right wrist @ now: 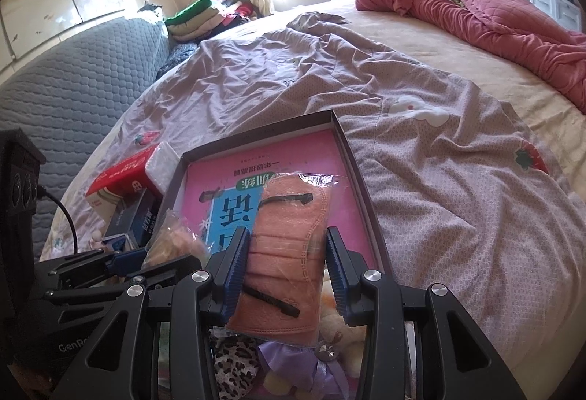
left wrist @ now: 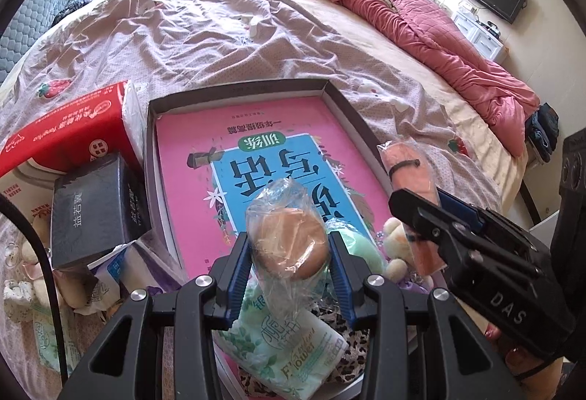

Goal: Organize soft objects
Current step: 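Open the left tool to drop the beige ball while the right tool releases the pink towel into the tray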

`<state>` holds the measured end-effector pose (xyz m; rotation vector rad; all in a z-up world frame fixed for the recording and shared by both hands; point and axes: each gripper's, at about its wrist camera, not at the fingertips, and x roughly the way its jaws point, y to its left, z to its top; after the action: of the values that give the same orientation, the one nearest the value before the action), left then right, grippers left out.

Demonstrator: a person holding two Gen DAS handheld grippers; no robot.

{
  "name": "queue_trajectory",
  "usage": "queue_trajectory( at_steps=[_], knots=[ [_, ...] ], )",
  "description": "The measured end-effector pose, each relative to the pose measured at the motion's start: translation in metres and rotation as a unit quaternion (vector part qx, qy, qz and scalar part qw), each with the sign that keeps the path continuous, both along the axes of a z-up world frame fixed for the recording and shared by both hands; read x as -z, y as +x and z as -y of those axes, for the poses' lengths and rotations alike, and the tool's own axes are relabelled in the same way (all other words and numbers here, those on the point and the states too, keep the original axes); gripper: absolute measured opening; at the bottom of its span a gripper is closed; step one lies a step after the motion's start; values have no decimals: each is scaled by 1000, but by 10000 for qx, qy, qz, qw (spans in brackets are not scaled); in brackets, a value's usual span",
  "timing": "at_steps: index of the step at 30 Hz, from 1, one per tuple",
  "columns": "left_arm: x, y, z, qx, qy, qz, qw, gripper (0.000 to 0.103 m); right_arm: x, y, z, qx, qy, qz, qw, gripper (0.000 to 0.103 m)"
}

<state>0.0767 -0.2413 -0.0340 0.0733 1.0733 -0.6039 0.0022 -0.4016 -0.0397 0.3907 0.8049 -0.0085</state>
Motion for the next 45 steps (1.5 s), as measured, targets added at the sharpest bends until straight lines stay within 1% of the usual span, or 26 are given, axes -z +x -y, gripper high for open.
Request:
queue_trajectory(
  at_steps=[5,13,21,25,34,38,45],
  knots=[
    [5,4,1,-18,22,-63,10000,42,5,2,-5,-86,-128,-90,9998,42],
    [10,9,1,-75,17,-130,9999,42,13,6,-7,-138,-145,-209,9996,42],
    [16,14,1,-149,81,-217,9996,42,19,10,-16,-206,-461,-344,9981,43],
    [22,16,1,-191,179,-291,9992,42,23,12,-17,-251,-509,-409,9975,43],
    [30,20,-3,-243,159,-491,9984,42,25,11,-11,-198,-354,-424,9983,45],
    [32,21,-5,-268,77,-606,9978,42,25,10,-8,-153,-225,-406,9988,45],
    [33,20,-5,-265,84,-654,9975,43,25,8,0,-26,31,-337,9994,47]
  ],
)
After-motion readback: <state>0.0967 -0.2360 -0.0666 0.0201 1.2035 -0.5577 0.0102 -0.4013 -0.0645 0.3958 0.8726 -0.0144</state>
